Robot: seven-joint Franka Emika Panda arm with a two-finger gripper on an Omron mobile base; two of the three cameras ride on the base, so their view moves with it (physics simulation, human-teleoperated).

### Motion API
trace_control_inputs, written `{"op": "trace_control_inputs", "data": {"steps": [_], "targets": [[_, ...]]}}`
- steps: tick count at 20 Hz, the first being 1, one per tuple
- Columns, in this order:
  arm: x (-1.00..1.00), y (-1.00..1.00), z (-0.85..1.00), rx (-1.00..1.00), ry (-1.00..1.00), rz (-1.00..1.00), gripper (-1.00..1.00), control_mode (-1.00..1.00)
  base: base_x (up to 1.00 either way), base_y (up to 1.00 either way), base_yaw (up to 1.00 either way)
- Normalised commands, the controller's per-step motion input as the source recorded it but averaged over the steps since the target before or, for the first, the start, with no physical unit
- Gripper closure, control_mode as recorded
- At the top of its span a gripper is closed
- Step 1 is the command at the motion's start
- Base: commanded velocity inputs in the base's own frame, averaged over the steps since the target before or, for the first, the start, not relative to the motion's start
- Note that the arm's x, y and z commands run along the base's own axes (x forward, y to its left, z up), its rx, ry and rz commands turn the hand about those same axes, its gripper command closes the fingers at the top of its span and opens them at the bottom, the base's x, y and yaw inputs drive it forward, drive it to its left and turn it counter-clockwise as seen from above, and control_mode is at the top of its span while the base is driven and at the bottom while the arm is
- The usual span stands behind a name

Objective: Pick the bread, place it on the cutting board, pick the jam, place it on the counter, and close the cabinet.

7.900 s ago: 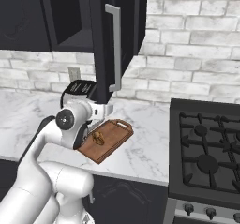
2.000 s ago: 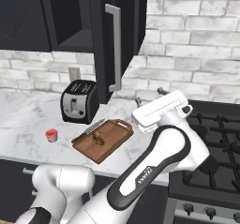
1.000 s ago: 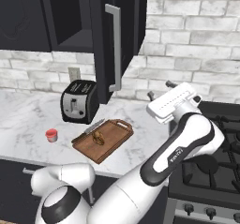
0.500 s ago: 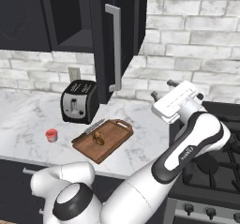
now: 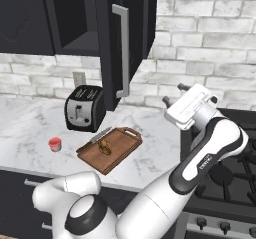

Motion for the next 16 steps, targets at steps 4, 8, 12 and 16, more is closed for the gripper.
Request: {"op": "trace_control_inputs", "data": {"steps": [4, 8, 12, 16], "targets": [[0.05, 0.0, 0.0, 0.0, 0.0, 0.07, -1.0, -1.0, 0.0, 0.0, 0.0], [0.01, 0.0, 0.0, 0.0, 0.0, 0.08, -1.0, -1.0, 0.0, 0.0, 0.0], [0.02, 0.0, 0.0, 0.0, 0.0, 0.07, -1.0, -1.0, 0.0, 0.0, 0.0], [0.01, 0.0, 0.01, 0.0, 0.0, 0.05, -1.0, -1.0, 0.0, 0.0, 0.0]]}}
